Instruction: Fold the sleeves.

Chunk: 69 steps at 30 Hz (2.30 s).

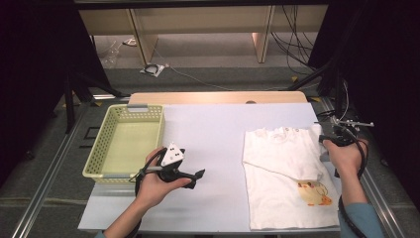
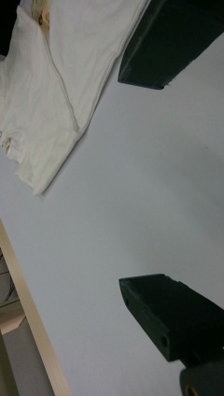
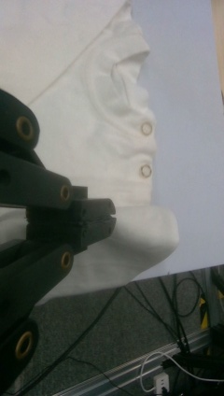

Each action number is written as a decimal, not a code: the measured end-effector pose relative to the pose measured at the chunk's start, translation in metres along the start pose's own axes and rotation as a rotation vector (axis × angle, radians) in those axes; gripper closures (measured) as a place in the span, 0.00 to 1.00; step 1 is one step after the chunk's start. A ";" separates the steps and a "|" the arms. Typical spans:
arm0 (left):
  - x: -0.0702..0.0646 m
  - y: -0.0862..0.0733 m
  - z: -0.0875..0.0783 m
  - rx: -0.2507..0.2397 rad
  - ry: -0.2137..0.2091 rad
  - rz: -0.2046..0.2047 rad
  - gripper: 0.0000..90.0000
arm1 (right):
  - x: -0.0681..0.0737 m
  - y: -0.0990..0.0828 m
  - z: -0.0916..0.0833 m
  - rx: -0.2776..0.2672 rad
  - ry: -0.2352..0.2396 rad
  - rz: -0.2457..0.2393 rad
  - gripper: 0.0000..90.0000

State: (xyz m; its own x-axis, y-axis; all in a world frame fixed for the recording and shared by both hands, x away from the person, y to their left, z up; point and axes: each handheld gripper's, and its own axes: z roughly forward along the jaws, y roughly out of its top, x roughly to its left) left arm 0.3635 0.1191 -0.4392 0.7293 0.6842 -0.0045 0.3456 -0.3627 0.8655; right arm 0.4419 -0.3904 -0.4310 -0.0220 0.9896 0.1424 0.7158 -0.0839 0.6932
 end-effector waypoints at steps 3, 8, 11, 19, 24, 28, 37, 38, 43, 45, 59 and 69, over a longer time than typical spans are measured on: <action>0.000 0.000 0.000 0.000 0.000 0.000 0.04 | 0.010 0.002 -0.003 -0.006 0.011 -0.041 1.00; 0.000 0.000 -0.001 -0.001 0.004 -0.001 0.04 | 0.028 0.001 0.001 0.035 0.025 -0.116 1.00; 0.001 0.000 -0.001 -0.003 0.003 0.002 0.04 | 0.034 -0.003 0.010 0.066 0.025 -0.140 1.00; 0.002 0.000 -0.001 -0.002 0.007 -0.003 0.04 | 0.037 -0.020 0.040 0.166 0.016 -0.170 1.00; 0.002 0.000 -0.002 -0.004 0.009 -0.001 0.04 | 0.035 -0.020 0.040 0.166 0.033 -0.156 0.99; 0.002 0.000 -0.002 -0.004 0.011 -0.002 0.04 | 0.030 -0.014 0.027 0.094 0.060 -0.129 0.90; 0.002 0.000 -0.001 -0.002 0.011 -0.001 0.04 | -0.016 -0.008 0.014 0.034 -0.115 -0.031 0.76; 0.002 0.000 -0.001 -0.001 0.011 -0.002 0.04 | -0.023 -0.011 0.016 0.048 -0.128 -0.022 0.75; 0.002 0.000 0.000 0.000 0.011 -0.003 0.04 | -0.041 -0.026 0.025 0.108 -0.144 0.034 0.72; 0.002 0.000 0.000 0.000 0.010 -0.004 0.04 | -0.044 -0.029 0.026 0.091 -0.130 0.069 0.73; 0.001 0.000 -0.001 -0.002 0.011 -0.003 0.04 | -0.044 -0.029 0.025 0.091 -0.139 0.042 1.00; 0.002 0.000 -0.001 -0.004 0.015 -0.007 0.04 | -0.038 -0.022 0.013 -0.008 -0.151 0.031 1.00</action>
State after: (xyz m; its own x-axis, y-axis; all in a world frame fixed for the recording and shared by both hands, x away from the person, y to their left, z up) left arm 0.3647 0.1214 -0.4387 0.7178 0.6962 -0.0029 0.3481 -0.3552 0.8675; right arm 0.4359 -0.4245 -0.4606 0.1062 0.9928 0.0563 0.7090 -0.1153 0.6958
